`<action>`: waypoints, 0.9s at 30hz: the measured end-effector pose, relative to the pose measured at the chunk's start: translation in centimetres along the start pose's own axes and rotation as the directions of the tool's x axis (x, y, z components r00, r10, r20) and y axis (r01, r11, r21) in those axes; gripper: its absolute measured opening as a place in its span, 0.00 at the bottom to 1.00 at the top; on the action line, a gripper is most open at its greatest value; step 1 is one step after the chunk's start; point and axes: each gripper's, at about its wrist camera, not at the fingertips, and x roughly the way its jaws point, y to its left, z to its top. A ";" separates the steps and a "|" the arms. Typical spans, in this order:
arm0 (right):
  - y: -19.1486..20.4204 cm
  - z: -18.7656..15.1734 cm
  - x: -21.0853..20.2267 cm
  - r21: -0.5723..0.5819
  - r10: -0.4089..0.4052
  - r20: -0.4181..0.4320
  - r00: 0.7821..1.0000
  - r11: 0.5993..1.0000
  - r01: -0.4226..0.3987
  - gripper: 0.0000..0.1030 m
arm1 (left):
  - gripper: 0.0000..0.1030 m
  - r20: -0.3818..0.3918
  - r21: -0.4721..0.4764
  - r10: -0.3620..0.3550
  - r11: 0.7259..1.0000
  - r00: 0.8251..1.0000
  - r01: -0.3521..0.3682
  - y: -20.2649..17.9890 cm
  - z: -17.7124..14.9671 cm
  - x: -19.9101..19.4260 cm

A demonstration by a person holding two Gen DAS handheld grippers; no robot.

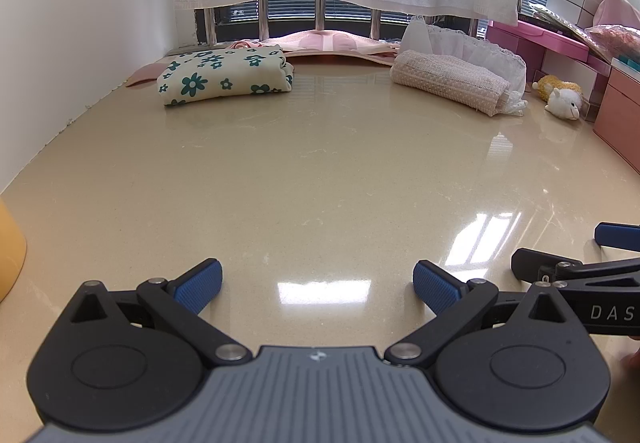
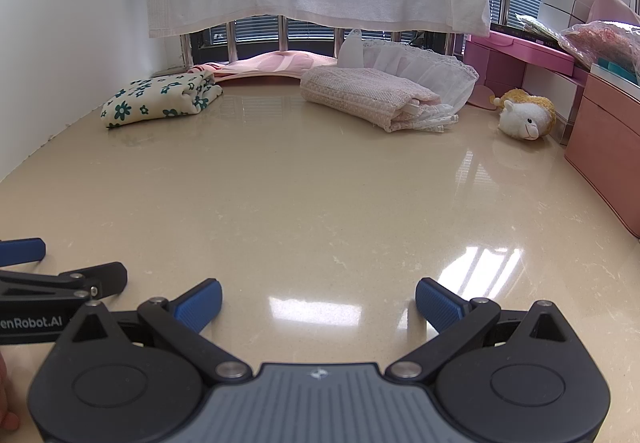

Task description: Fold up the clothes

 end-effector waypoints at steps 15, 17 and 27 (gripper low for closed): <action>-0.1 0.0 0.1 0.002 0.001 0.001 1.000 1.000 -0.001 1.00 | 1.00 0.002 -0.002 0.006 1.000 1.000 -0.006 0.0 -0.1 0.0; -0.1 0.0 0.0 0.003 0.001 0.001 1.000 1.000 -0.001 1.00 | 1.00 0.002 -0.002 0.006 1.000 1.000 -0.006 0.1 -0.2 0.0; 0.0 0.0 0.1 0.002 0.000 0.001 1.000 1.000 0.000 1.00 | 1.00 0.002 -0.002 0.006 1.000 1.000 -0.006 0.0 0.0 0.2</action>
